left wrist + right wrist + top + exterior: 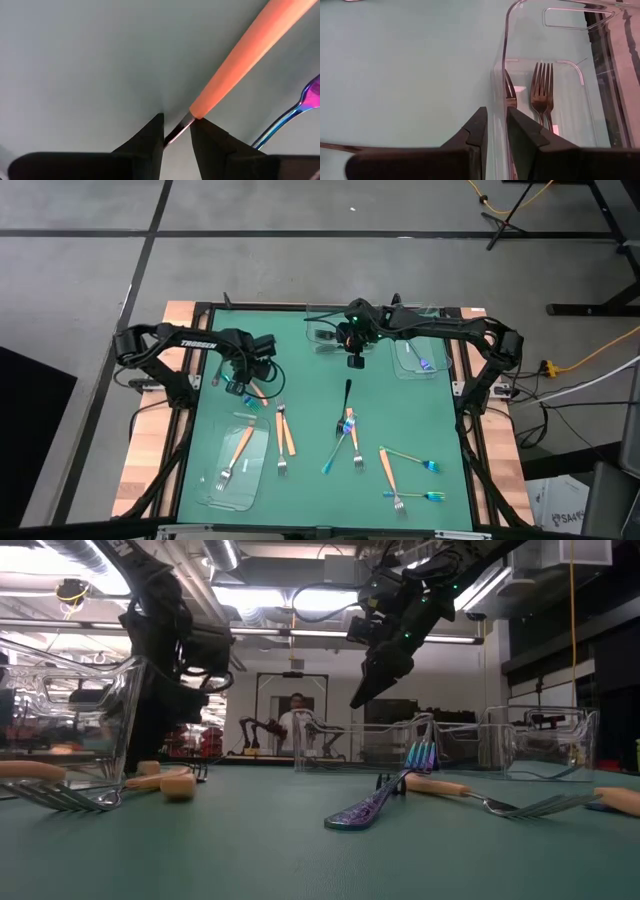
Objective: Sort silverware by color (type)
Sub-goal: Put the orange fork into the bottom transparent bin
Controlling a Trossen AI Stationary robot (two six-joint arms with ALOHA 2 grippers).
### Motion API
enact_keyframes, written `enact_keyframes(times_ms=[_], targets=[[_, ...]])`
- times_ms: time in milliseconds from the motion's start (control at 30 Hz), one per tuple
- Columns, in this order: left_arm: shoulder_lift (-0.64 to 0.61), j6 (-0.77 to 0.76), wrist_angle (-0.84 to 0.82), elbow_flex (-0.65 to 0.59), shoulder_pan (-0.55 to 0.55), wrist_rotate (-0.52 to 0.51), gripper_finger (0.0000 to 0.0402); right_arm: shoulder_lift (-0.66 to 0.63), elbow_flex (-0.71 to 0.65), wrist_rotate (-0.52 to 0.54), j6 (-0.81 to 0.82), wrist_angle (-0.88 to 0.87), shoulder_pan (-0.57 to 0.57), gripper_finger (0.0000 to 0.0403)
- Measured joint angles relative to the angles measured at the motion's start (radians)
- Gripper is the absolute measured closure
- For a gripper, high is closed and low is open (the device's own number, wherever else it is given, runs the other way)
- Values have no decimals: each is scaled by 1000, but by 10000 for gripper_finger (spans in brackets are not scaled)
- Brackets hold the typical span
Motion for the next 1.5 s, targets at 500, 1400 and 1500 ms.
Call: enact_keyframes(times_ms=[500,1400,1500], targets=[[26,-71,2,1,-6,-9,350,-18,0,88,-2,-55,0,343],[-26,-566,-160,335,-42,-4,400,-374,-66,136,83,-419,57,343],[-29,-685,-227,423,-76,-2,400,-397,-95,184,87,-419,98,343]])
